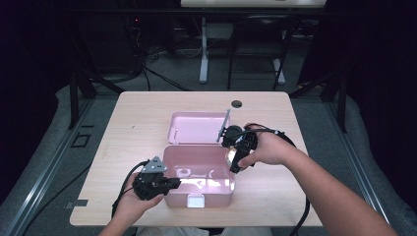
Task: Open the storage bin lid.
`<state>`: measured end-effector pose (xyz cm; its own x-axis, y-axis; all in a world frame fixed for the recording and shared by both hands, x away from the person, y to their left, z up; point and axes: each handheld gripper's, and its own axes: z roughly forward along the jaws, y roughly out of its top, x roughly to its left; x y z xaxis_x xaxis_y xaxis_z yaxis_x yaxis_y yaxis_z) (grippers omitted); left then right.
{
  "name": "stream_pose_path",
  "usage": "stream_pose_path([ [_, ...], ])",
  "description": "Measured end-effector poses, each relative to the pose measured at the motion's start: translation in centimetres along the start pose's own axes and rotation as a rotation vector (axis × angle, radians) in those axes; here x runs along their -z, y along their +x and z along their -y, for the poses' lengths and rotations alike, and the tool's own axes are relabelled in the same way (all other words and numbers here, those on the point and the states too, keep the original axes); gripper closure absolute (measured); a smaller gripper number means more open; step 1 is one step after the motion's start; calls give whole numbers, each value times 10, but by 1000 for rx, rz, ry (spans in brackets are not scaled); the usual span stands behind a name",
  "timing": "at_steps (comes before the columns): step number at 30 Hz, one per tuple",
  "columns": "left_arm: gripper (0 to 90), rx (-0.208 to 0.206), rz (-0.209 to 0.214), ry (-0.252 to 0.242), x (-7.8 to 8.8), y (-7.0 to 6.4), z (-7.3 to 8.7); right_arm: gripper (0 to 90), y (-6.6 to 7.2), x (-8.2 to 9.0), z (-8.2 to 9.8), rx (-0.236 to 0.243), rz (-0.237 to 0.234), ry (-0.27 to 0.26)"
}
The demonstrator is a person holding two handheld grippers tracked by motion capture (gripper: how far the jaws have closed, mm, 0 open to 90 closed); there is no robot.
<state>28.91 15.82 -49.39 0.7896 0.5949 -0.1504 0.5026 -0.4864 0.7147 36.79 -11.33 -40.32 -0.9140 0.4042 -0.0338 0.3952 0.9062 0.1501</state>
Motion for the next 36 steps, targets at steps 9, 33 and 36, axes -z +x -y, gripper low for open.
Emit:
stream_pose_path([
  [9, 847, 1, 2, -3, 0, 0, 0, 200, 7, -5, -11, 35, -8, 11],
  [33, 846, 1, 4, -2, 0, 0, 0, 200, 23, -24, -40, 131, -19, 37],
  [36, 847, 1, 4, -2, 0, 0, 0, 200, 23, -26, -41, 138, -18, 40],
])
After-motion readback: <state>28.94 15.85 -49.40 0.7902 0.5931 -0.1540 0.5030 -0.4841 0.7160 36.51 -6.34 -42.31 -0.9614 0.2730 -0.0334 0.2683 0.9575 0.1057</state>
